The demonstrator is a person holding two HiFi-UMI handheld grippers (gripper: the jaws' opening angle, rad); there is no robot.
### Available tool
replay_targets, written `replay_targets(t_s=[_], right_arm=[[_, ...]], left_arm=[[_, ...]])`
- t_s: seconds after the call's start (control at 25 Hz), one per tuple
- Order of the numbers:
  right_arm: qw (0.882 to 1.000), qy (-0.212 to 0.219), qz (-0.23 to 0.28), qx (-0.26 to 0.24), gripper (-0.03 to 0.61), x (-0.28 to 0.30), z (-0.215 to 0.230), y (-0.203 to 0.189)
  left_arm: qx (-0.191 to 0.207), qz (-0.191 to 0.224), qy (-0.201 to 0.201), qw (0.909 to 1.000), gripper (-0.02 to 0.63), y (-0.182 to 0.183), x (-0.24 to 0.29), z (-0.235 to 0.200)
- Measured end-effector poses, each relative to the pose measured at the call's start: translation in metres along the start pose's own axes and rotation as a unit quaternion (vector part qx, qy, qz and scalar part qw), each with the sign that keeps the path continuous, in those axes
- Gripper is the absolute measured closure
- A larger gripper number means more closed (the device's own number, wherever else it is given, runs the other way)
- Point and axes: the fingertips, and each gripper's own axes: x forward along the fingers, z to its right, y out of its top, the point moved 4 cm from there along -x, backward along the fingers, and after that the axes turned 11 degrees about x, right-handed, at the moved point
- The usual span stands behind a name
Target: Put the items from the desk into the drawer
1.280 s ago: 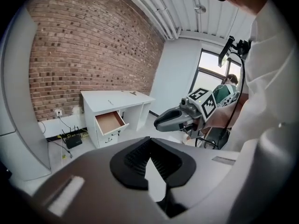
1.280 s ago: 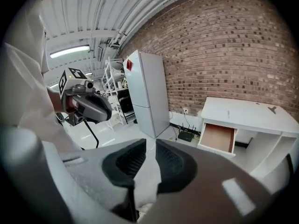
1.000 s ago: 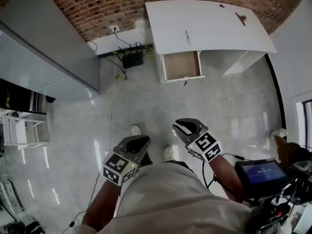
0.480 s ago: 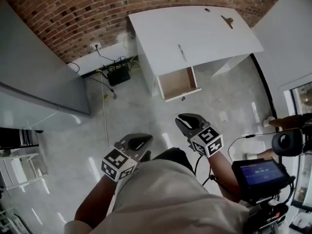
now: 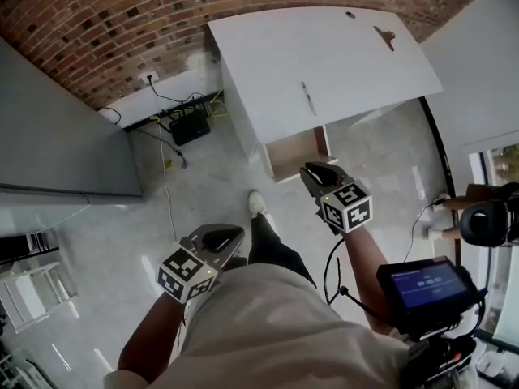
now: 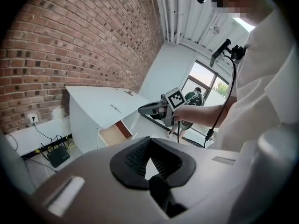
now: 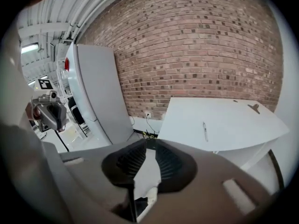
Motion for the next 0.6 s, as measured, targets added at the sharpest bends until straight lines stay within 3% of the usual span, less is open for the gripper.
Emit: replay_targets(t_s=[0.24, 0.6], right_arm=[[0.999, -0.029, -0.024, 0.019, 0.528, 0.061, 0.098, 0.045], [0.995, -0.06, -0.072, 0.025, 0.528, 0.145, 0.202, 0.07]], left_arm=[[-0.019, -0.011, 0.005, 0.9997, 0.606, 0.03, 0.034, -0.044], [-0.033, -0.034, 0.006, 0.9989, 0.606, 0.066, 0.099, -0.091]])
